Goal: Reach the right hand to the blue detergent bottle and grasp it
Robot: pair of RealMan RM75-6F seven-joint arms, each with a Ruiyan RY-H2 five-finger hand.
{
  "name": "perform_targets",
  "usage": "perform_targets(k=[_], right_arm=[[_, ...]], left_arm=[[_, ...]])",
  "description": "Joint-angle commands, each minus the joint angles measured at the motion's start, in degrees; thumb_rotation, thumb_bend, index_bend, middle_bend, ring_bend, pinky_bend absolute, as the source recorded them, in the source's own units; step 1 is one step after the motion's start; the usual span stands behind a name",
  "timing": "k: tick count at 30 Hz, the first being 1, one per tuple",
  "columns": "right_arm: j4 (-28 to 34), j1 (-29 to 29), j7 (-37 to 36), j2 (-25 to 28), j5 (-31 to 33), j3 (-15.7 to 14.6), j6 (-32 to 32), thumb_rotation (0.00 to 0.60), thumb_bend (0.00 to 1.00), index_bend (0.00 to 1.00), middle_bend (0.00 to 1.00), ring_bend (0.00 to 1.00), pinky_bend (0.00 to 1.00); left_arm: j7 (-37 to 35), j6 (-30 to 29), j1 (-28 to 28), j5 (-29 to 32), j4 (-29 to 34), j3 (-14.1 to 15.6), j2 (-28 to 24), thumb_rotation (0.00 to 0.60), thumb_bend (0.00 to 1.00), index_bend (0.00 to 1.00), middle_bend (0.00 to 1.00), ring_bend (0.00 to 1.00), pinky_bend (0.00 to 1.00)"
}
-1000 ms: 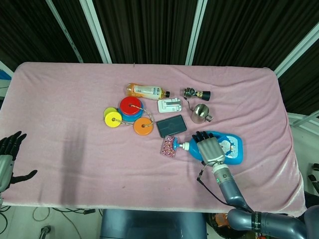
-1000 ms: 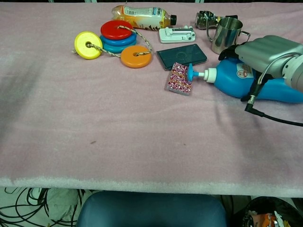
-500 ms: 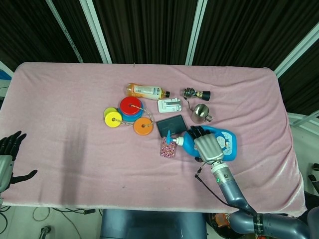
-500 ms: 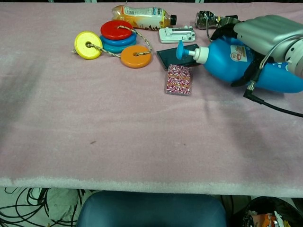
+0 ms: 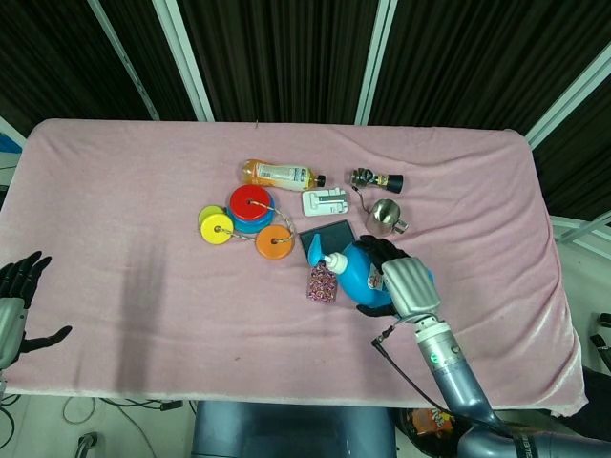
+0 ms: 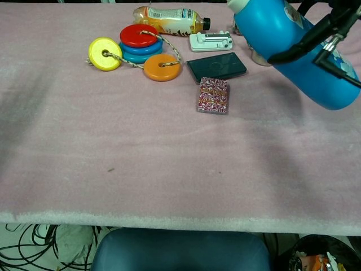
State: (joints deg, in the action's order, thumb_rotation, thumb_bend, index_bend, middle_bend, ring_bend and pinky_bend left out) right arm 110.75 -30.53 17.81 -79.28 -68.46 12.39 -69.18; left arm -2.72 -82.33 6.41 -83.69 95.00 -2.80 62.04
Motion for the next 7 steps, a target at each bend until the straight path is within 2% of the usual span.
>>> perform_targets(k=[1, 7], right_arm=[[3.1, 2.21, -4.22, 2.13, -3.32, -2.23, -0.25, 0.6, 0.49, 0.6, 0.74, 0.68, 0.56], [4.14, 3.35, -7.49, 2.37, -7.81, -4.66, -0.36, 0.6, 0.49, 0.6, 0.74, 0.68, 0.56]], left_arm=[[0.22, -0.03, -0.03, 0.02, 0.01, 0.04, 0.08, 0.6, 0.0, 0.0, 0.0, 0.0, 0.0], [0.62, -0.18, -0.18, 0.37, 0.13, -0.03, 0.21, 0.6, 0.0, 0.0, 0.0, 0.0, 0.0]])
